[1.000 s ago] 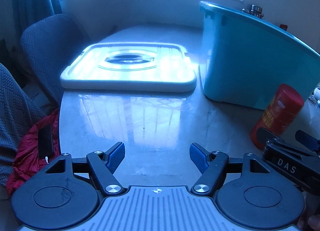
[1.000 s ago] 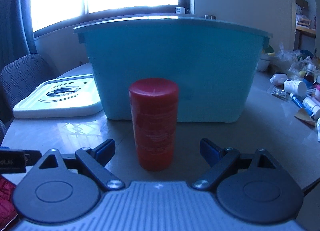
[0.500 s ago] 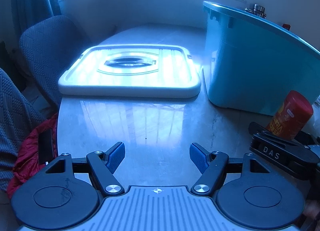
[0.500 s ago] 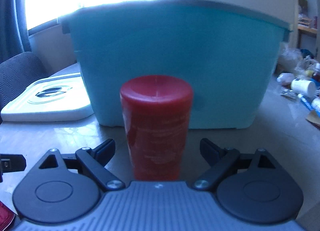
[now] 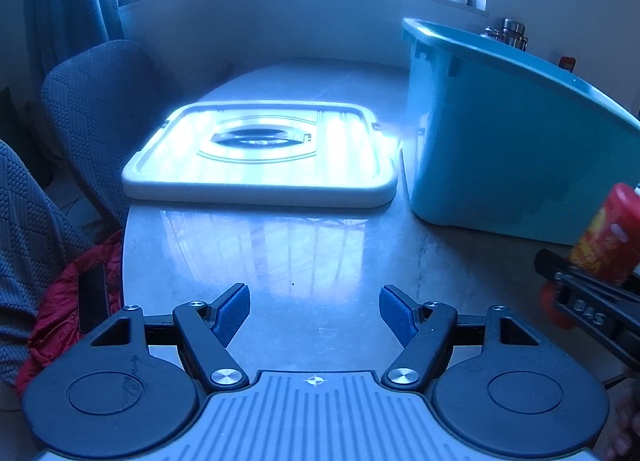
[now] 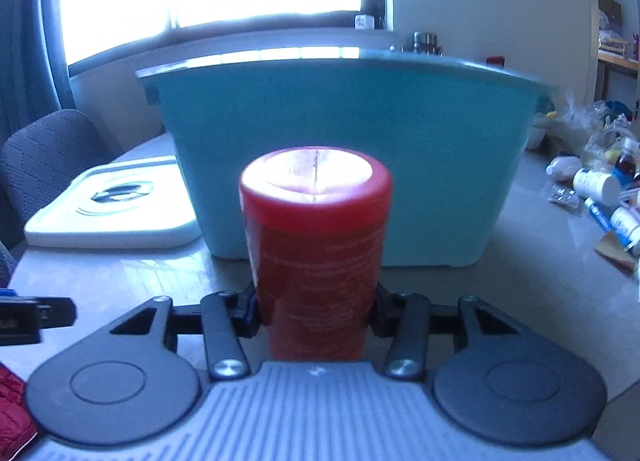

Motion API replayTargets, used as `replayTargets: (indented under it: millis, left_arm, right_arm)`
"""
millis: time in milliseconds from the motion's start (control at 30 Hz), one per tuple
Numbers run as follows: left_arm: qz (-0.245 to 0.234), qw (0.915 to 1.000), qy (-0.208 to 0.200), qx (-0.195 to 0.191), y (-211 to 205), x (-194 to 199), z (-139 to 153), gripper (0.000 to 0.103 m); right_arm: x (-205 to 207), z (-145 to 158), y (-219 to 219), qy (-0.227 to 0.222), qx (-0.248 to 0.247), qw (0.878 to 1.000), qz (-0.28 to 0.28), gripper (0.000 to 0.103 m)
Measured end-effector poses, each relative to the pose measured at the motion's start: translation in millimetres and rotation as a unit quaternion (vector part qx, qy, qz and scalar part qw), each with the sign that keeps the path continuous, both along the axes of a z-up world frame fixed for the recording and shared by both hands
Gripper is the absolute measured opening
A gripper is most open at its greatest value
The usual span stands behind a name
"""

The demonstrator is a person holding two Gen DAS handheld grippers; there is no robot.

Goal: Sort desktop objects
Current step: 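Lift the red canister over the teal tub and release it with right tool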

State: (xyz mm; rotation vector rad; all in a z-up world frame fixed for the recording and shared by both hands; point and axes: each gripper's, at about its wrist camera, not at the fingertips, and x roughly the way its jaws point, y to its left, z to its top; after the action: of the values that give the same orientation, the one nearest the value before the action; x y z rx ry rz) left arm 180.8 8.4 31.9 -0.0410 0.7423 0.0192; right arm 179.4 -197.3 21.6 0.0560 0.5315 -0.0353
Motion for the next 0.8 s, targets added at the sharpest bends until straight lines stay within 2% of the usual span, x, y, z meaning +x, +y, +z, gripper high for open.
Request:
replayTargets:
  millis: [333,600,800]
  left_arm:
    - [0.001,0.9999,-0.012,-0.002,-7,-31,7,0.074]
    - [0.009,0.9996,-0.027,-0.008,-16,-52,17,0.074]
    - [0.029,0.9991,-0.031,-0.007,-19,-49,30,0.074]
  right_arm:
    - [-57,50,-4,-0.040,-0.025,0.999,-0.001,0.050]
    - [-75,79,-9,-0.067,-0.028,0.997,-0.004,0.050]
    - [-72,100,-14,-0.086,-0.034,0.996,0.000,0.050]
